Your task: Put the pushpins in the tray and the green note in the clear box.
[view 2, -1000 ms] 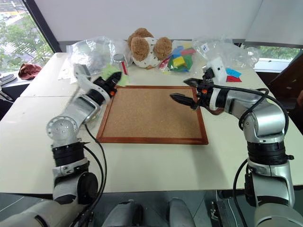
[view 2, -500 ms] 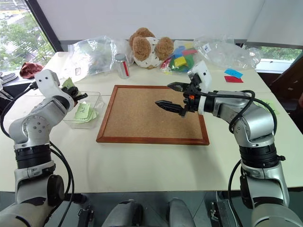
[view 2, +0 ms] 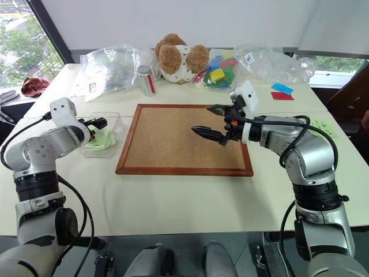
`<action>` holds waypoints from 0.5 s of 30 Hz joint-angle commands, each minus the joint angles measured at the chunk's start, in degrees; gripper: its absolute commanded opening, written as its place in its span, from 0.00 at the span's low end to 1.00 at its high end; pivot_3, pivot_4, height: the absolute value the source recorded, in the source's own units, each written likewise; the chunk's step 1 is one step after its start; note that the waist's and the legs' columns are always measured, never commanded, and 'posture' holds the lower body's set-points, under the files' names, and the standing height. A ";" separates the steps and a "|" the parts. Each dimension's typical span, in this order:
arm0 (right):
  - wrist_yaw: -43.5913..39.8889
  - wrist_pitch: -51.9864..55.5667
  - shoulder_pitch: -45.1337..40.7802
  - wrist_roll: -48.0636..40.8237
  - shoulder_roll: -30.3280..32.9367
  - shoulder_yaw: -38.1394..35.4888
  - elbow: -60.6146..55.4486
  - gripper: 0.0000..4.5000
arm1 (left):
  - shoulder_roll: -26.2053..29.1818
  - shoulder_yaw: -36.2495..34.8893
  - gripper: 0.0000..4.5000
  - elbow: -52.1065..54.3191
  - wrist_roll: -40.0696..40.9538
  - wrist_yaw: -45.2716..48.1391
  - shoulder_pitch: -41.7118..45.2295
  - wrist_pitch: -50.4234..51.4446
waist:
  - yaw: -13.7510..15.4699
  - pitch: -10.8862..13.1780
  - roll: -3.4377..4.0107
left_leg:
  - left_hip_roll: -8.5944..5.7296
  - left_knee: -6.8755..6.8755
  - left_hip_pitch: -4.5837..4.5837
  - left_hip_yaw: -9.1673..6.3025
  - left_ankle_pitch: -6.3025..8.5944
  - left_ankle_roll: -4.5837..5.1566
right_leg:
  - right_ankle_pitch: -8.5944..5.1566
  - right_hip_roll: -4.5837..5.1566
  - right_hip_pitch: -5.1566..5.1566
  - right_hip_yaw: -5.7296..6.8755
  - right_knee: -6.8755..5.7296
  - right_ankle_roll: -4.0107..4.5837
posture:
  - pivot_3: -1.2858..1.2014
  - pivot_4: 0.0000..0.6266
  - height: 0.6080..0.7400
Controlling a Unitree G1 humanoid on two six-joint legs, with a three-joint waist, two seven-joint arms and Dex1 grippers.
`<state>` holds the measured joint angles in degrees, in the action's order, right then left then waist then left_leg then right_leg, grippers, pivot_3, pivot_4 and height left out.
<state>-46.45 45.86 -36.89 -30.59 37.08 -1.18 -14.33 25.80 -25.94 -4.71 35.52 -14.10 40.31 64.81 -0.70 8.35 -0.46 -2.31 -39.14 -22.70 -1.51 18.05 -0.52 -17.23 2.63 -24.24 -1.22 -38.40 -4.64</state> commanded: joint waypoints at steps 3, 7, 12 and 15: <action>-1.36 -2.65 -2.33 0.78 0.44 0.07 1.89 0.98 | 1.95 -2.10 0.98 8.12 0.68 1.29 2.84 3.10 | 0.01 0.00 -0.01 | 0.00 -0.01 0.00 0.00 0.00 0.00 | 0.00 0.00 0.00 0.00 0.00 0.00 | 0.52 0.24 1.00; -2.03 -3.31 -2.94 1.13 0.43 0.46 2.99 0.98 | 3.39 -2.58 0.98 11.11 2.78 4.77 4.67 6.85 | 0.00 0.00 0.00 | 0.00 0.01 -0.01 0.01 0.00 0.00 | 0.00 0.00 -0.03 0.00 0.00 0.00 | 0.52 0.24 1.00; -2.74 -2.54 -2.00 0.80 2.33 -1.00 2.35 0.98 | 6.10 0.99 0.98 15.24 7.33 14.74 5.01 11.08 | 0.02 0.00 0.00 | 0.00 0.00 -0.03 0.00 0.00 0.00 | 0.00 0.00 -0.03 0.00 -0.01 0.00 | 0.52 0.24 1.00; -2.39 -1.49 0.49 0.46 4.75 -2.94 0.77 0.98 | 9.74 5.79 0.98 17.92 9.17 23.86 2.58 10.01 | 0.03 0.00 0.00 | 0.00 0.02 -0.03 0.00 0.00 0.00 | 0.00 0.01 -0.03 0.00 0.00 0.00 | 0.52 0.24 1.00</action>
<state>-48.98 43.97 -37.14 -29.55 40.42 -1.25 -11.27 33.72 -22.26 10.17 42.80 4.11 43.43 75.70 -0.67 8.35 -0.47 -2.31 -39.11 -22.72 -1.51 18.05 -0.52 -17.23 2.64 -24.28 -1.22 -38.39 -4.64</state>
